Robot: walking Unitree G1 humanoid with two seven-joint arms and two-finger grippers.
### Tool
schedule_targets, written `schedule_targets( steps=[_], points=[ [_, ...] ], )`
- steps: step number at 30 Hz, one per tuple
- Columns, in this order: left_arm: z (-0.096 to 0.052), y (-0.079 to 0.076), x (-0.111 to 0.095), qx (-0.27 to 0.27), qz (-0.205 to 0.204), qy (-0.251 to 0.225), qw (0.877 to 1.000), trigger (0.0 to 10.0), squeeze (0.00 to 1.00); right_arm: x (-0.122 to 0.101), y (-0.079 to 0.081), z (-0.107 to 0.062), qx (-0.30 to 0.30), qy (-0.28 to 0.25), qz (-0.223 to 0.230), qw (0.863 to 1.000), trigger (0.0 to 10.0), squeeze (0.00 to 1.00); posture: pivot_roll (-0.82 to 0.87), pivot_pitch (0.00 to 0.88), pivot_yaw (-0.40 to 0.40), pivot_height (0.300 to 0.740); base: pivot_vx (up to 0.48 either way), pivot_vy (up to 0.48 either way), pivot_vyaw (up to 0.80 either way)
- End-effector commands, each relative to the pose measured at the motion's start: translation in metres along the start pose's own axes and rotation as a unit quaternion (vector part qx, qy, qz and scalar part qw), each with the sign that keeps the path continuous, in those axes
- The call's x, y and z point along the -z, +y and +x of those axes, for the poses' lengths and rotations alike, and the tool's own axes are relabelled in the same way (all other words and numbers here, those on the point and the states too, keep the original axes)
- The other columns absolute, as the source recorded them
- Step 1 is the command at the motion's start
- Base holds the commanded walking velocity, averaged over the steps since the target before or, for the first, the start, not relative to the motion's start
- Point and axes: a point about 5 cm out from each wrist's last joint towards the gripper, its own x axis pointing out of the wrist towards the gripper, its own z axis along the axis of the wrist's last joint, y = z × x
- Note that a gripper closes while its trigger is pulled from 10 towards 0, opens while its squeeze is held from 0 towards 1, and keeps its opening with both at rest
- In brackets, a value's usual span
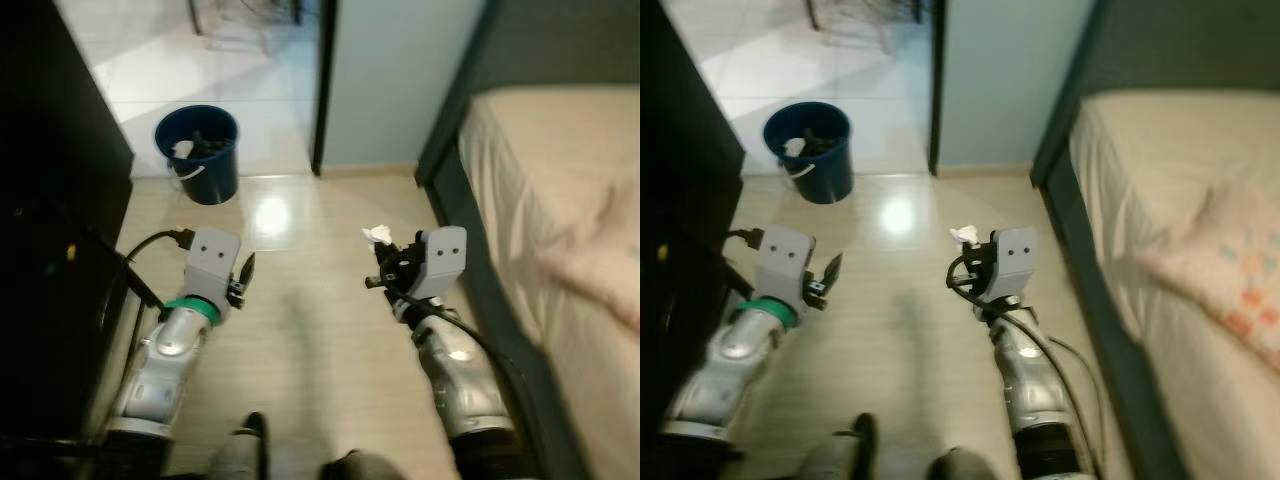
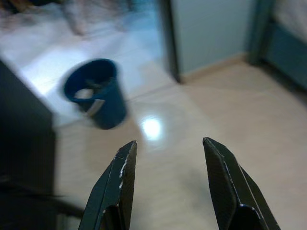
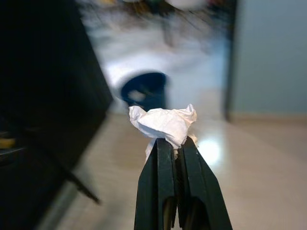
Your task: Clean up the room
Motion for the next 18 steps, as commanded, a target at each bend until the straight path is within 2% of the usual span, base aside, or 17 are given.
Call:
schedule_targets(
  steps=[1,2,9,18],
  points=[
    [-0.0009,-0.0086,0.0034,0.011,-0.002,0.001,1.000,10.0,0.00,0.0058,-0.0069,-0.0066,0.009,0.011,-0.007,1.000,10.0,0.00,-0.01,0.080,-0.014,0.740,0.469,0.000,0.00],
    [-0.0009,-0.0086,0.0034,0.011,-0.002,0.001,1.000,10.0,0.00,0.0058,-0.0069,-0.0066,0.009,0.011,-0.007,1.000,10.0,0.00,-0.01,0.080,-0.014,0.740,0.469,0.000,0.00],
    [-0.0003,-0.0089,0.0034,0.009,0.001,-0.006,1.000,10.0,0.00,0.0063,-0.0089,-0.0060,0.013,0.008,-0.010,1.000,10.0,0.00,-0.01,0.082,-0.014,0.740,0.469,0.000,0.71],
    [0.0010,-0.0092,0.0030,0.007,0.004,-0.013,1.000,10.0,0.00,0.0043,-0.0103,-0.0057,0.009,0.001,-0.002,1.000,10.0,0.00,-0.01,0.088,-0.012,0.740,0.467,0.000,0.00]
  ],
)
